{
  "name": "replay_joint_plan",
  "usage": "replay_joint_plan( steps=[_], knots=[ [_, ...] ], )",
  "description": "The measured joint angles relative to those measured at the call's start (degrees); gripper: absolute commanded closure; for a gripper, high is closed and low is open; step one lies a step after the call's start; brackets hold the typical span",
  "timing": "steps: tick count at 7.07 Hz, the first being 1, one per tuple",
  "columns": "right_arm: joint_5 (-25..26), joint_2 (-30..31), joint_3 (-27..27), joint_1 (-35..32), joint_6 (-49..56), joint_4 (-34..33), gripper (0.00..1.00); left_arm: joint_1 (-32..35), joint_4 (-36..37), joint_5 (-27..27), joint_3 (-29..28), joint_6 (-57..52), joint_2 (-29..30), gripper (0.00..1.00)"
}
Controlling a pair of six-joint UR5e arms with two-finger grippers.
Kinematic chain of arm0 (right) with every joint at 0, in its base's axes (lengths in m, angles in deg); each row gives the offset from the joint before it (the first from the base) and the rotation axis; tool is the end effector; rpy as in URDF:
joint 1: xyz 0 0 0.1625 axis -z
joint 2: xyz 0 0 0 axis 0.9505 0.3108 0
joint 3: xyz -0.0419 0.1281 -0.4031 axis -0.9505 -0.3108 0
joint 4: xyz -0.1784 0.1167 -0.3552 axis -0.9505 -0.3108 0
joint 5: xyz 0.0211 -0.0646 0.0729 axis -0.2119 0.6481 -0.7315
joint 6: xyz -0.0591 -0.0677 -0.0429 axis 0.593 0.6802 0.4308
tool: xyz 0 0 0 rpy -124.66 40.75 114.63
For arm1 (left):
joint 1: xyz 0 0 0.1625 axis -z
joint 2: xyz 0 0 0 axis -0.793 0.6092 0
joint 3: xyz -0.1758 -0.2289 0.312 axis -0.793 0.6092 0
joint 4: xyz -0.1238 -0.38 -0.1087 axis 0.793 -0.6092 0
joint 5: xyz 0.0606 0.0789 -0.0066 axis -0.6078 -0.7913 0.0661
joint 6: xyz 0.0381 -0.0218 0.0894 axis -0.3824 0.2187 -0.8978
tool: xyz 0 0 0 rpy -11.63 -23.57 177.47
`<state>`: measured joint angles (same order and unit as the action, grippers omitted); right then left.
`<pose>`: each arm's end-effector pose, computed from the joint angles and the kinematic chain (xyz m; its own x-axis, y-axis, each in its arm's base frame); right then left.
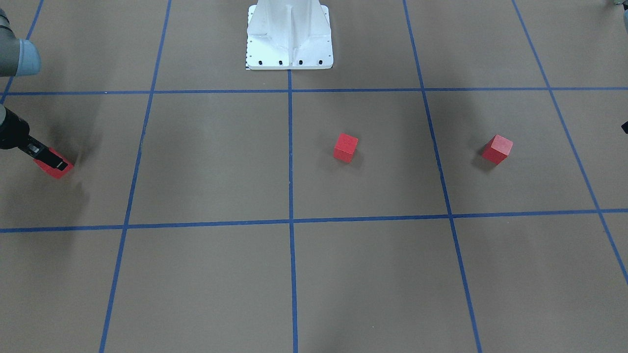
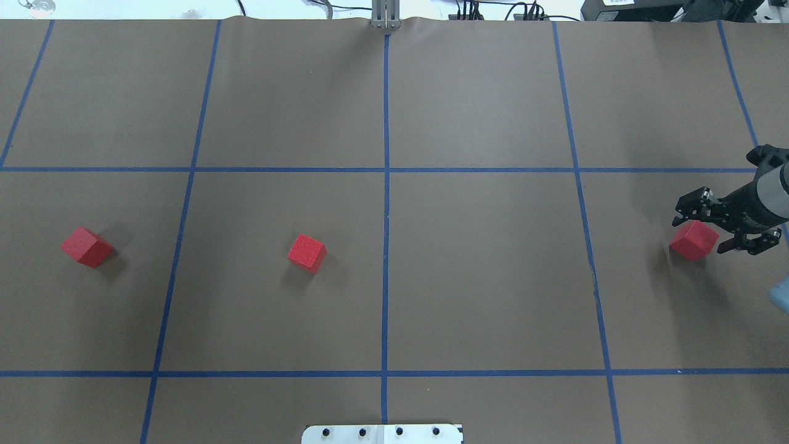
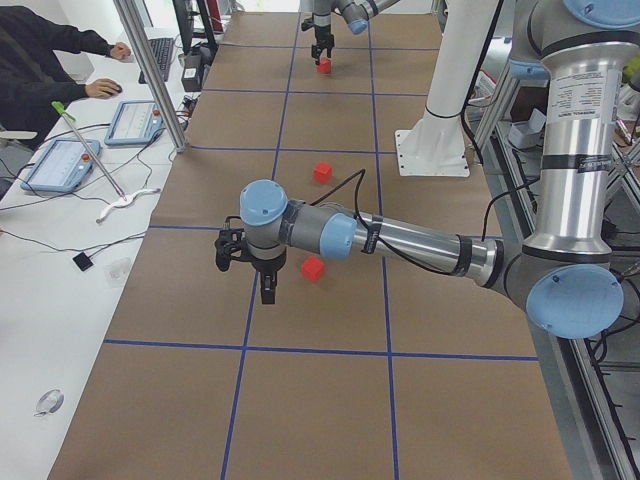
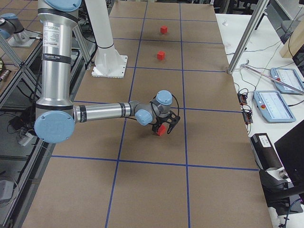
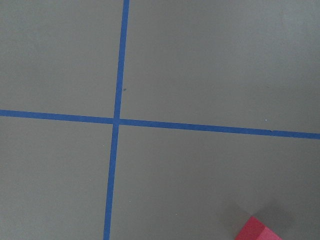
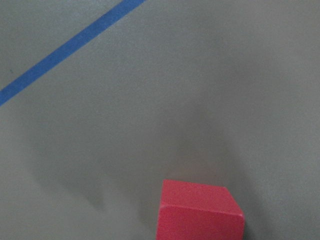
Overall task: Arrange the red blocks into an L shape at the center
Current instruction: 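Lower the right gripper onto the red cube nearest it and grasp, then carry the red cube with the right gripper to the table center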
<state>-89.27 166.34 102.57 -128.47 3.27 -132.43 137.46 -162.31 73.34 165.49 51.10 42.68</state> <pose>-0.2058 -0.4416 0.5942 0.5562 0.5693 0.6055 -0.3781 0.8221 -0.4256 -0.0165 -0.4993 0.5462 0.6523 -0.0643 -0.7552 0.1189 0.9927 0.0182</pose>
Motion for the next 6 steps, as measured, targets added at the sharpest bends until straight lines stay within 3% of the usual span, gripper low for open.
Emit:
replay_joint_plan(
  steps=[1,2,3,5,6],
  knots=[
    [0.21,0.00,-0.04,0.16,-0.01,-0.03,0.05,0.00,0.02,0.00,0.10,0.00,0.00,0.00],
    [0.58,0.01,-0.09,0.43,-0.04,-0.05,0.14,0.00,0.08,0.00,0.22,0.00,0.00,0.00],
    [0.89,0.05,-0.16,0.63,-0.10,-0.05,0.35,0.00,0.11,0.00,0.30,0.00,0.00,0.00],
    [1.42,0.16,-0.23,0.73,-0.20,-0.06,0.90,0.00,0.17,0.00,0.46,0.00,0.00,0.00],
    [1.76,0.26,-0.25,0.76,-0.25,-0.06,1.00,0.00,0.27,0.00,0.65,0.02,0.00,0.00]
  ],
)
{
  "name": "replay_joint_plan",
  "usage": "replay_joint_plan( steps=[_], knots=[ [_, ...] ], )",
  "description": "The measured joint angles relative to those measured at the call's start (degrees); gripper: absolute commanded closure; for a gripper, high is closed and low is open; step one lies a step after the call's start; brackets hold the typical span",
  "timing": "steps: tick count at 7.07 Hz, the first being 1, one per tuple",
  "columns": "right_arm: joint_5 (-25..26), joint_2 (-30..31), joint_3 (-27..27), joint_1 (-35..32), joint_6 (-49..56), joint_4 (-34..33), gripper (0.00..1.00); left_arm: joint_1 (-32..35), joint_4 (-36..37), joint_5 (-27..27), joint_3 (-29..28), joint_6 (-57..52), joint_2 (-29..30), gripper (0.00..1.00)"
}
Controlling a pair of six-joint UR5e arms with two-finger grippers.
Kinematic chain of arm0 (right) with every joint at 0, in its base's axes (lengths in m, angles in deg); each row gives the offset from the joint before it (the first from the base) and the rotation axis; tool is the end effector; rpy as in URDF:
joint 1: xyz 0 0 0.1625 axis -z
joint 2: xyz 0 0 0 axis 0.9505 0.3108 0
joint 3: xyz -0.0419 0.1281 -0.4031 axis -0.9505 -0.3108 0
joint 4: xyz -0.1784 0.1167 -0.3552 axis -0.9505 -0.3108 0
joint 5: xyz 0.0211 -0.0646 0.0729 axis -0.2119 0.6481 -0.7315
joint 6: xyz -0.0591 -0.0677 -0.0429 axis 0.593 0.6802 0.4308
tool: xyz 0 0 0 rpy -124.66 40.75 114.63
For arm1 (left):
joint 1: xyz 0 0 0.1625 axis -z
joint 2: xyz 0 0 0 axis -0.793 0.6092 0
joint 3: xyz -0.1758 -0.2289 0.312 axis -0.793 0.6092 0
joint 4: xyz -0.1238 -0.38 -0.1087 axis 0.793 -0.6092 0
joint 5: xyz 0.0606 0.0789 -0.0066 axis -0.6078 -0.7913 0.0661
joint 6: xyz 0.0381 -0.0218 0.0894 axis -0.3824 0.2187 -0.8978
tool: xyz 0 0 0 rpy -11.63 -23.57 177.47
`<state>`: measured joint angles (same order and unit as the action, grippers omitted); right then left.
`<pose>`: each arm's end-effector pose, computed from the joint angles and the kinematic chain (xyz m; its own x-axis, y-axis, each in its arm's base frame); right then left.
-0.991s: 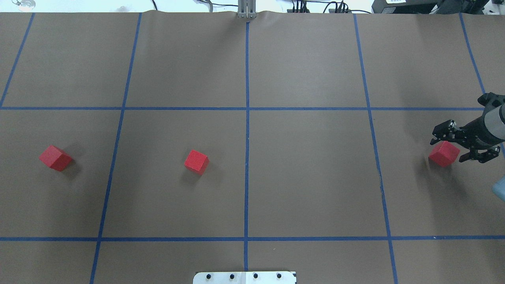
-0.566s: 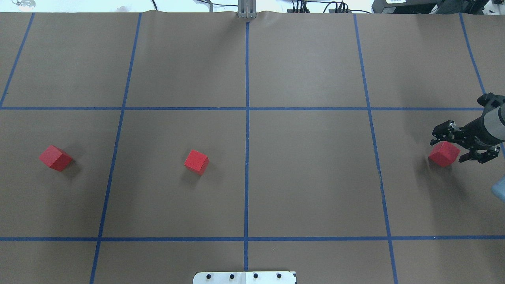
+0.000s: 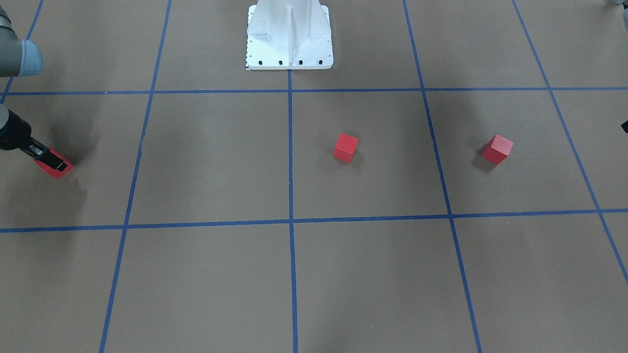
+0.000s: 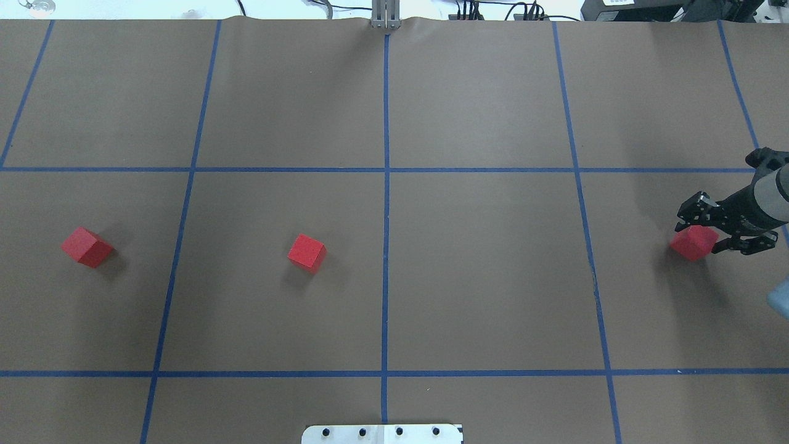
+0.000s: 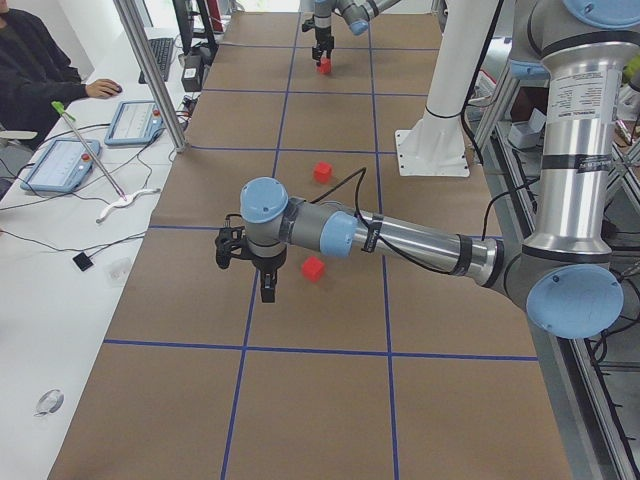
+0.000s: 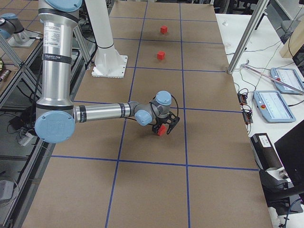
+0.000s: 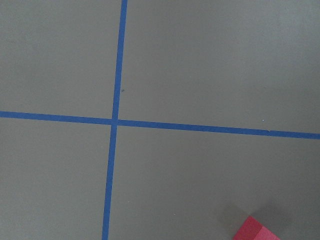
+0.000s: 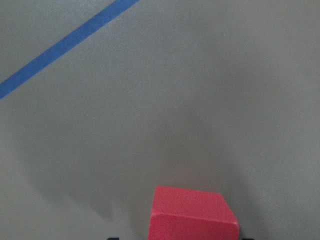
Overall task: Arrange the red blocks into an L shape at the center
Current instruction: 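Carry the red cube with the right gripper to the table center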
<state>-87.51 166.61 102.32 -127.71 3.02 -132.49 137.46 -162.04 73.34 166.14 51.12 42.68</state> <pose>-0.2090 -0.4392 0.6005 0.5697 0.5704 0.5917 -0.3941 0.8214 -0.4124 -0.0165 -0.4987 0.5411 0.6518 -0.0597 -0.7560 0.1192 0.9926 0.0244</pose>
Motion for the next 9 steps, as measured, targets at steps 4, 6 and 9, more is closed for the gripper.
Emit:
replay_joint_plan(
  steps=[4,6,9],
  knots=[
    [0.18,-2.48,2.21,0.16,-0.03,-0.20,1.00,0.00,0.33,0.78,0.38,0.17,0.02,0.00],
    [0.81,-9.40,3.31,3.27,-0.04,-0.72,1.00,0.00,0.02,1.36,0.81,0.39,0.02,0.00],
    [2.36,-25.64,3.72,11.04,-0.04,-12.00,1.00,-0.08,0.14,2.78,2.79,0.66,-0.07,0.00]
  ],
)
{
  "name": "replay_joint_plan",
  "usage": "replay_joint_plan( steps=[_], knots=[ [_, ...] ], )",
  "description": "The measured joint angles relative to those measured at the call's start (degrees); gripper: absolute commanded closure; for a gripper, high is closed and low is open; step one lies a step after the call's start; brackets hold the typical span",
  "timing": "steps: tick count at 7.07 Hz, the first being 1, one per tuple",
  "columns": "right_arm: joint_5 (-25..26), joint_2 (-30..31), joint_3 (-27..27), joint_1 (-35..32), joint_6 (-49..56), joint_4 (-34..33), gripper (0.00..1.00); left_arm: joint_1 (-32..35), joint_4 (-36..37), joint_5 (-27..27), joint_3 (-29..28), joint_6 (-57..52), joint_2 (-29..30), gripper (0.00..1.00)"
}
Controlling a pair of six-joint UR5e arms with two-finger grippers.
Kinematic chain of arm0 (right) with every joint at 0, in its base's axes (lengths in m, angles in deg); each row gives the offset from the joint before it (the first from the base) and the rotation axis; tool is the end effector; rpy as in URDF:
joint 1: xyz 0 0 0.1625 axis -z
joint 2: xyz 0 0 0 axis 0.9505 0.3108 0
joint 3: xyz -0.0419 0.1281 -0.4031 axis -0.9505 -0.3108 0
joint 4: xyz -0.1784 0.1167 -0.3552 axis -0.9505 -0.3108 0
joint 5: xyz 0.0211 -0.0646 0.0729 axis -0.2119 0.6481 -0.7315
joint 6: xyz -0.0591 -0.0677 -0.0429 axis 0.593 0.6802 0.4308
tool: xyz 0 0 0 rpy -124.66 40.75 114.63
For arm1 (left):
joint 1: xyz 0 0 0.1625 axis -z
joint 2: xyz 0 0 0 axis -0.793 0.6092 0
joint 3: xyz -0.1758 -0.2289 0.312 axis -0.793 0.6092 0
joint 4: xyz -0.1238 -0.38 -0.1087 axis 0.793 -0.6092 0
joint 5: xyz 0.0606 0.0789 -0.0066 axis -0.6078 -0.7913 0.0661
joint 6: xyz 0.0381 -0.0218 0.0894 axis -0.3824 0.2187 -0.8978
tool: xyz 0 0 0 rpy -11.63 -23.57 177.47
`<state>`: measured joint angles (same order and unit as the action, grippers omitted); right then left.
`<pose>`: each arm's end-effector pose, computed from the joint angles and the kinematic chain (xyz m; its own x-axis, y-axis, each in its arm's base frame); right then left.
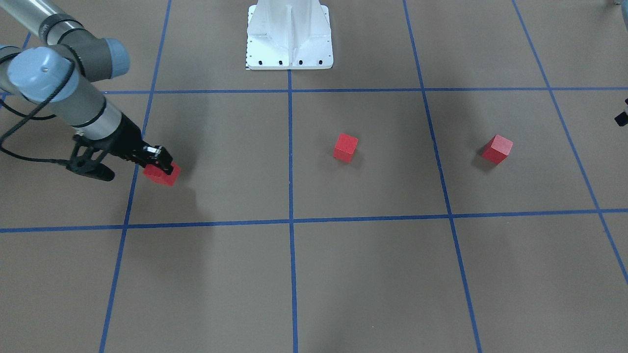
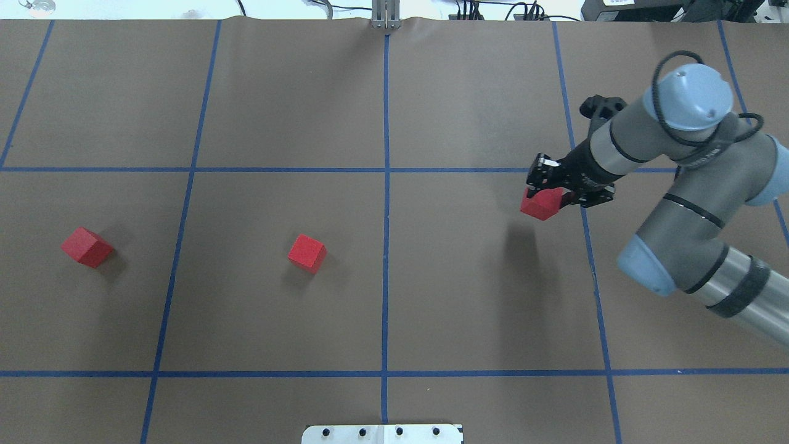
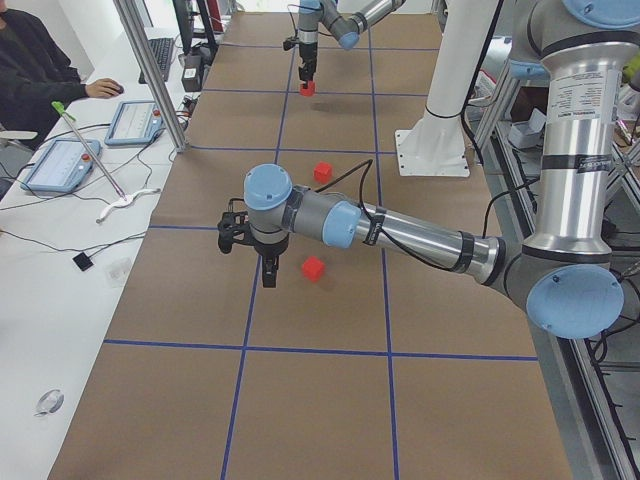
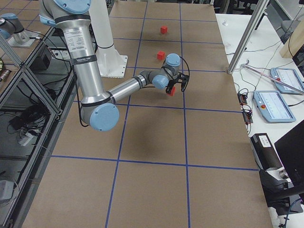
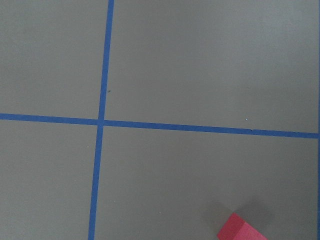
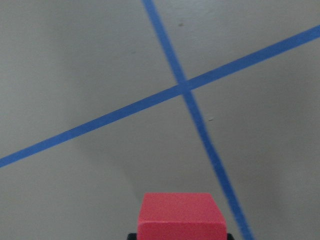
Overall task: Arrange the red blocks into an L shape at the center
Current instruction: 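Carry the red cube with the right gripper to the table center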
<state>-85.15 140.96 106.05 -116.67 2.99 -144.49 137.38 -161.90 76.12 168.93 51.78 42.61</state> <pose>-0.3835 -0.4893 0.3463 0.5236 0.3014 0.7969 -0.1910 0.9531 -0.2350 -0.0131 -0.4940 0.5144 0.6122 -0.0303 -0.7902 0.1137 0.9923 0.0501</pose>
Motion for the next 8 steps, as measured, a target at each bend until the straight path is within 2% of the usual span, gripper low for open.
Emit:
replay_joint_plan(
  steps=[2,4,8],
  knots=[
    [3.27,-9.43,-1.31,6.19,0.04,-5.08,1.00,-0.01,-0.05,0.05,0.07,0.02,-0.02,0.00],
    [5.18,-17.85,-6.30,10.01,0.28,-8.83,1.00,-0.01,-0.37,0.11,0.28,0.01,-0.04,0.00],
    [8.24,-26.55,-16.59,13.39,1.35,-10.41,1.00,-0.01,-0.43,-0.20,0.30,0.03,0.05,0.00]
  ],
)
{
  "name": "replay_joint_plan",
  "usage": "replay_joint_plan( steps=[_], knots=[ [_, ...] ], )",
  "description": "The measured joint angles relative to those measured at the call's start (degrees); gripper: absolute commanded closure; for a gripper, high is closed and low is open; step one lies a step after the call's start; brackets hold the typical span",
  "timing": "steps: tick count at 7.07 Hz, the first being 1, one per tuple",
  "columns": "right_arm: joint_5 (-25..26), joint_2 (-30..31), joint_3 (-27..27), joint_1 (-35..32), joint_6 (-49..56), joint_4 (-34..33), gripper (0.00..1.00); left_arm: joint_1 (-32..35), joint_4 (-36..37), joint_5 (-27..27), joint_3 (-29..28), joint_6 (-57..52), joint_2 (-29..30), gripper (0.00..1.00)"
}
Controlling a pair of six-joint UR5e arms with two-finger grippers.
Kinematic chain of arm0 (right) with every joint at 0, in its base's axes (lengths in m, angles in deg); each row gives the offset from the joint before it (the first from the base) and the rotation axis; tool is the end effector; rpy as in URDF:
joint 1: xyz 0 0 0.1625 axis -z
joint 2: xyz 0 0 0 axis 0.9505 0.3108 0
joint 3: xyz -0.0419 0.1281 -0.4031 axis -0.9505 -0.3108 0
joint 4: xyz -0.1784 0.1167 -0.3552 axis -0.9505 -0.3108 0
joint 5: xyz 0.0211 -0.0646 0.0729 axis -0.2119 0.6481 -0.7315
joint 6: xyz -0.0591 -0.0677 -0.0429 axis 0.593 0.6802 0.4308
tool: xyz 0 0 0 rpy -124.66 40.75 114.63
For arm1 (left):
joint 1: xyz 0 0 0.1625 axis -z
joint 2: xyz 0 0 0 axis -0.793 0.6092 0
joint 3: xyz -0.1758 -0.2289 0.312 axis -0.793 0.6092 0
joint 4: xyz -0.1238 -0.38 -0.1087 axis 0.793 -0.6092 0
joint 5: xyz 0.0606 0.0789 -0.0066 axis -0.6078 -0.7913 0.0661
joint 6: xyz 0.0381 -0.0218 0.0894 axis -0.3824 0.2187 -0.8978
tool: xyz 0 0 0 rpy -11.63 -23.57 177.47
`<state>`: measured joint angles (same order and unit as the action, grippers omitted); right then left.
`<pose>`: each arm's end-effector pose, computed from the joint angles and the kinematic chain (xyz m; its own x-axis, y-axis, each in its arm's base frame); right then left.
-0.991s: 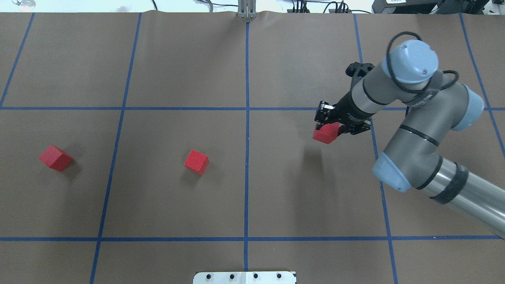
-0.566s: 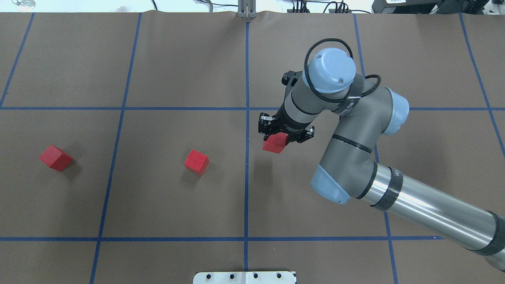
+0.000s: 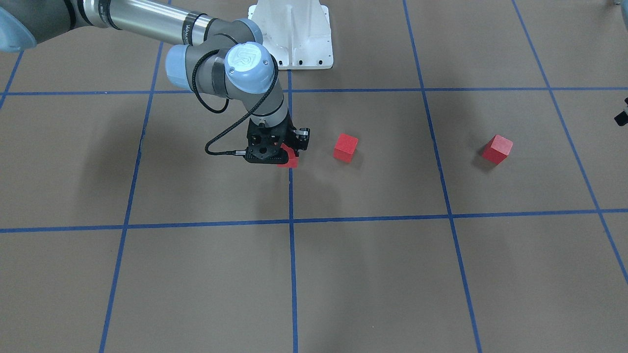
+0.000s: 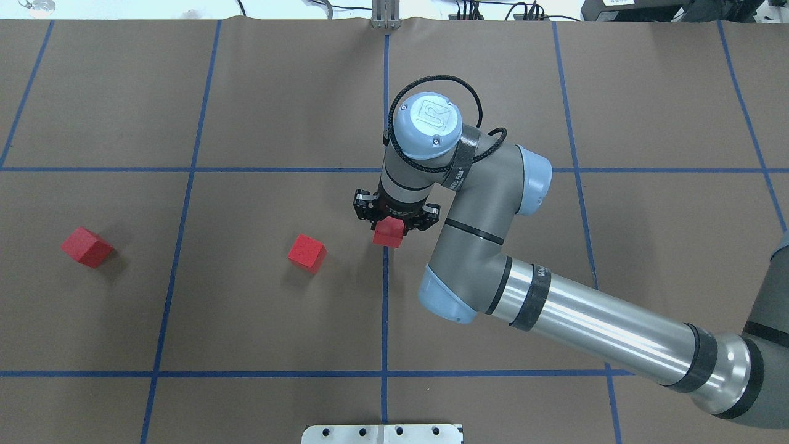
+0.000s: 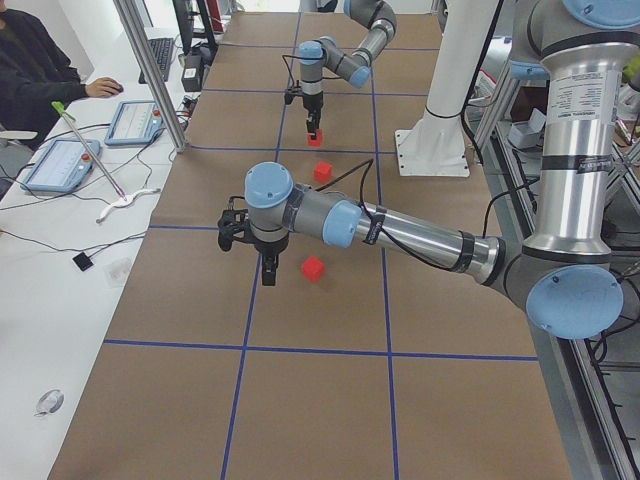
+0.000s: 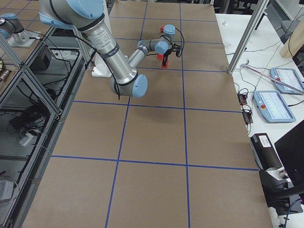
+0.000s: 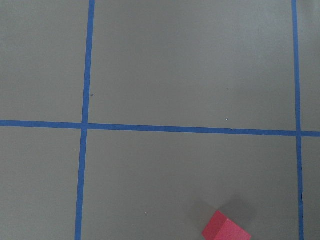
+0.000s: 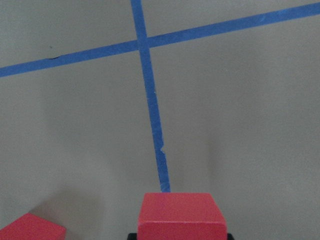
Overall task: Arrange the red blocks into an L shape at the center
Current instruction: 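Carry the red cube with the right gripper to the table center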
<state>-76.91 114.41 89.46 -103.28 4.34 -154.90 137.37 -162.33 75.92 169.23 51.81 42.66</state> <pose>-0.5897 -0.4647 0.1877 0.6079 0.1492 0.7799 -0.0657 0.9883 -0.1379 -0.0132 -0.4942 0.5108 0.6137 -0.0204 -0.7892 0.1148 0.9914 0.0636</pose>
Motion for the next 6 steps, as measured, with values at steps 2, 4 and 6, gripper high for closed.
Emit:
replay_joint_plan(
  steps=[2,4,6],
  knots=[
    [0.07,-0.43,-1.33,0.49,1.15,-0.16,1.00,0.00,0.02,-0.16,0.11,0.05,0.01,0.00],
    [0.13,-0.51,-2.17,0.67,1.35,-0.52,1.00,0.00,0.02,-0.09,0.19,0.10,0.06,0.00],
    [0.64,-0.73,-2.39,0.94,1.44,-1.02,1.00,0.00,0.06,0.11,0.25,0.16,0.03,0.00]
  ],
)
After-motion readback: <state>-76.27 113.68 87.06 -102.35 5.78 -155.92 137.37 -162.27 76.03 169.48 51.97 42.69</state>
